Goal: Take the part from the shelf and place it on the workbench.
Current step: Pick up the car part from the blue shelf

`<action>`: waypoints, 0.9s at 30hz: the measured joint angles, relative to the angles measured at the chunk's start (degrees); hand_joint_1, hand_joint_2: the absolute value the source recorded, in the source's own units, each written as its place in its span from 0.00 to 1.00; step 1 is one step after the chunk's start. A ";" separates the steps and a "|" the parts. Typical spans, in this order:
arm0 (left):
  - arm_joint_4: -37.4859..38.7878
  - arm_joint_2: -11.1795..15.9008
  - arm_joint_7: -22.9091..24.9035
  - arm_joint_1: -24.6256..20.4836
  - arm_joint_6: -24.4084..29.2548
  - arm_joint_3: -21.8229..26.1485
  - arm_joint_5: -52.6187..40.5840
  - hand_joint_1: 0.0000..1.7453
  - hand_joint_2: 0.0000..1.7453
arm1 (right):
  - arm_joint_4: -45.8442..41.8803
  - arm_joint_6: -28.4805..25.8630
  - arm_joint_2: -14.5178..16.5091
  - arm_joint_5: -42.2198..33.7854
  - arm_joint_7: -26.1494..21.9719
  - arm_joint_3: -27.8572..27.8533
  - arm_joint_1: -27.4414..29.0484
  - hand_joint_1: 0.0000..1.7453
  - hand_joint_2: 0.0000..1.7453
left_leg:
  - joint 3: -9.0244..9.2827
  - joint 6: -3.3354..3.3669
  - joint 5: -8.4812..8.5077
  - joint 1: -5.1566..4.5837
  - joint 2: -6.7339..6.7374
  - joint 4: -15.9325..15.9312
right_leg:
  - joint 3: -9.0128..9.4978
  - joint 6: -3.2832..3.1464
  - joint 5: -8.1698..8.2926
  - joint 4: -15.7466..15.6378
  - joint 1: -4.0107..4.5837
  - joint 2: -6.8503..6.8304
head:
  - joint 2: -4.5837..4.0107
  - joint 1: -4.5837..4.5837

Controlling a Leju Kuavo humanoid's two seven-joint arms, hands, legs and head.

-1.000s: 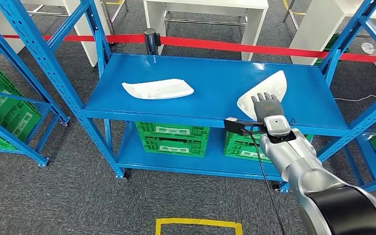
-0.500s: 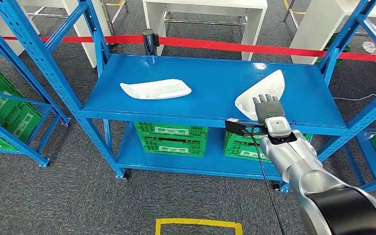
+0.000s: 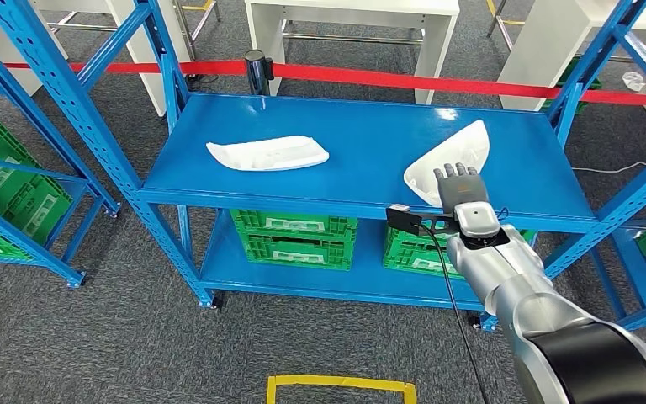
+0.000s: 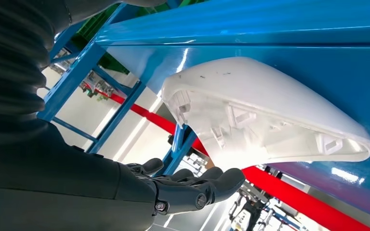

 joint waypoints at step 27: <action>-0.02 0.99 -0.20 1.13 0.45 0.77 -0.19 0.00 0.00 | 0.10 -0.78 0.24 -1.68 -0.13 -1.14 3.18 0.26 1.00 | 0.00 0.00 -0.01 0.01 0.00 0.00 | -0.01 -0.02 -0.04 0.00 0.01 -0.01 | 0.00 0.00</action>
